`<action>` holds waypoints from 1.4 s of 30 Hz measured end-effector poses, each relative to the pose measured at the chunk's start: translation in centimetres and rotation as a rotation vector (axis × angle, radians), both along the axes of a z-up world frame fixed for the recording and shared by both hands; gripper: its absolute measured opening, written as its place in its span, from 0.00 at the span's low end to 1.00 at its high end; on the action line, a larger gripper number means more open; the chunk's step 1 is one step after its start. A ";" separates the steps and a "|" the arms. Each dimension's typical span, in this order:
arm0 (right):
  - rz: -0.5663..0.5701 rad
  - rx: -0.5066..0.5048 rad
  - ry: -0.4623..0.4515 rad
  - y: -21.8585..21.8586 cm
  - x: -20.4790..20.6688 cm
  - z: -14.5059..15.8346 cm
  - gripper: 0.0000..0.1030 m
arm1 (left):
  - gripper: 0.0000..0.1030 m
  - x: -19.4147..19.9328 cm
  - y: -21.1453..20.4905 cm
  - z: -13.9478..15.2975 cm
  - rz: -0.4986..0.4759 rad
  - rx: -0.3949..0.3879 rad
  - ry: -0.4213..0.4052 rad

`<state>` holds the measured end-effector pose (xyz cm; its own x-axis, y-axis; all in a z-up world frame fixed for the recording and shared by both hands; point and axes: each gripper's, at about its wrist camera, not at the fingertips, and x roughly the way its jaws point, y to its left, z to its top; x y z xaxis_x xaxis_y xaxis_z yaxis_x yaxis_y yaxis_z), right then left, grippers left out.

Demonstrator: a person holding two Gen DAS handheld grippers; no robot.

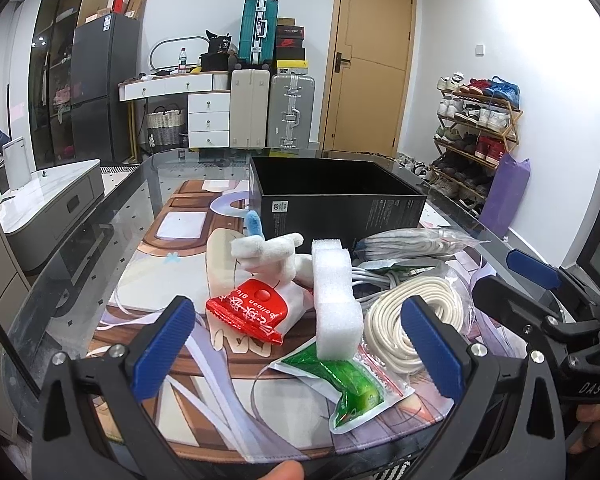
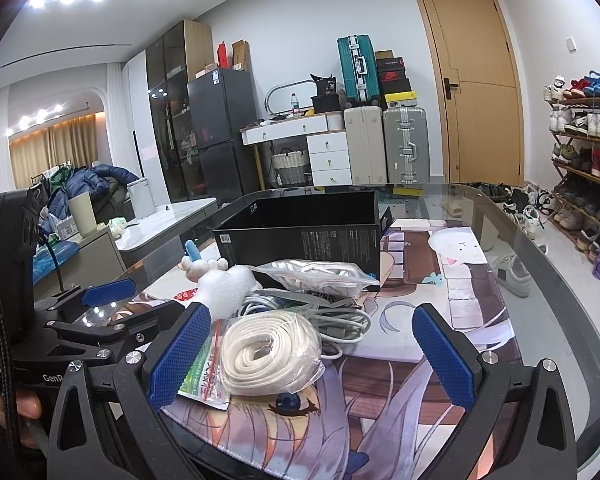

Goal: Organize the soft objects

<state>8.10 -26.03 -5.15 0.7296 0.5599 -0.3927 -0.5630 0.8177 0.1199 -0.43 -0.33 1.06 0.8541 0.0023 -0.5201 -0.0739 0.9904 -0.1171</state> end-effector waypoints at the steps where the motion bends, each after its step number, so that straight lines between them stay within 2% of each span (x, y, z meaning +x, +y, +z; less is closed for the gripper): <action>1: 0.000 -0.001 -0.001 0.0 -0.1 0.0 0.99 | 1.00 0.0 0.0 0.0 0.001 0.000 0.000; 27: -0.012 -0.020 0.000 -0.2 -0.1 -0.1 0.99 | 1.00 0.2 0.8 -0.3 -0.017 -0.014 -0.004; 42: -0.027 -0.014 0.013 0.0 0.3 -0.4 0.99 | 1.00 0.5 1.0 -0.6 0.002 0.005 -0.002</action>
